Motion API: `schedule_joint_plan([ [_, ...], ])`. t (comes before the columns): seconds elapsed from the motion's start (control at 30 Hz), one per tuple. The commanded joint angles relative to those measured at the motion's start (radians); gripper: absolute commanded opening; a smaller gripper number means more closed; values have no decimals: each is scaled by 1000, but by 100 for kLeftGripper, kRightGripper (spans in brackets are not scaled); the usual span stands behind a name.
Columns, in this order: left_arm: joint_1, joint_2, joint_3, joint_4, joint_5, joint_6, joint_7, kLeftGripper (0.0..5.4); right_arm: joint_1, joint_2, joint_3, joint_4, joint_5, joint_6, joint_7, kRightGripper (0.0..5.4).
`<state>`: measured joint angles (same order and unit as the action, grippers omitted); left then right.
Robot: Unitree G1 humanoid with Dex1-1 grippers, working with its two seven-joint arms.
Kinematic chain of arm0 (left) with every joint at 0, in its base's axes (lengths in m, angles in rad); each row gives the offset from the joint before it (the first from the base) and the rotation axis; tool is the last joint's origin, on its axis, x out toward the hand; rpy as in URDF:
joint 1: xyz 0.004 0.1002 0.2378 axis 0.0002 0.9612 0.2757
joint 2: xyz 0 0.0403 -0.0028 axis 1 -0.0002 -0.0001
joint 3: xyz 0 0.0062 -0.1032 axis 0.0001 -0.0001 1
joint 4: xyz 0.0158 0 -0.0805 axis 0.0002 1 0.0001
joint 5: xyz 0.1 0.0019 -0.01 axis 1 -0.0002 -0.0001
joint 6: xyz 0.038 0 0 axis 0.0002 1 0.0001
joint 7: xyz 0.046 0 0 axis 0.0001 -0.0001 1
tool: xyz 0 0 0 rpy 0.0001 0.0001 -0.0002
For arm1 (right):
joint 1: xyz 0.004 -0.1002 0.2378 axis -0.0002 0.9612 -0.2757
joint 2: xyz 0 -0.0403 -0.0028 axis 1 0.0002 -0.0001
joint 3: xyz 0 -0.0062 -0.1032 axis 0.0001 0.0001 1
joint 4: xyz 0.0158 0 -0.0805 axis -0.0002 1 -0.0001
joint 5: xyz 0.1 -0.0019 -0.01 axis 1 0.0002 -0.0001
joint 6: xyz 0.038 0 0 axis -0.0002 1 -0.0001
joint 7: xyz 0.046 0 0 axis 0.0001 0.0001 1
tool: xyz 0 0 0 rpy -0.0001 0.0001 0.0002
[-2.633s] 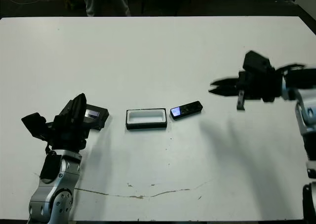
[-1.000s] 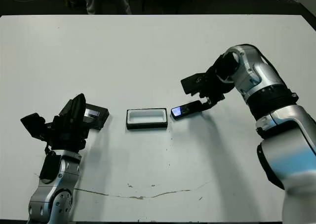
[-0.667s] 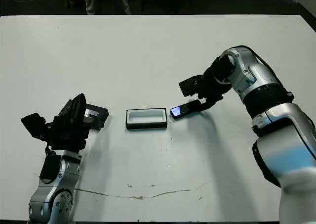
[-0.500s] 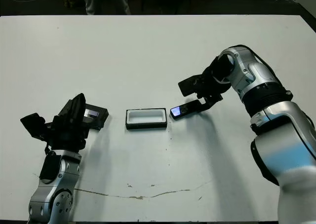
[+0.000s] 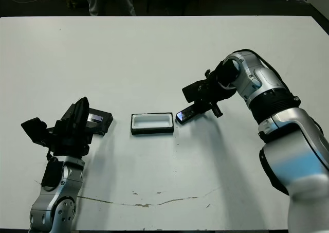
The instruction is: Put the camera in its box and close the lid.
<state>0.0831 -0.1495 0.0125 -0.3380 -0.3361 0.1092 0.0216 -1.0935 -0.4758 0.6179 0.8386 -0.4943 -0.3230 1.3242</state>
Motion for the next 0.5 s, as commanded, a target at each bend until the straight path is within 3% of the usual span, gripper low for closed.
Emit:
schedule_joint_plan([
  [0.03, 11, 1, 4, 4, 9, 12, 8, 0, 74, 4, 37, 15, -32, 11, 9, 37],
  [0.23, 10, 0, 5, 7, 6, 10, 5, 0, 98, -17, 45, -10, -46, -42, -29, 37],
  [0.5, 13, -2, 2, 4, 10, 11, 14, 0, 128, -67, -38, -95, 50, 9, 5, 37],
])
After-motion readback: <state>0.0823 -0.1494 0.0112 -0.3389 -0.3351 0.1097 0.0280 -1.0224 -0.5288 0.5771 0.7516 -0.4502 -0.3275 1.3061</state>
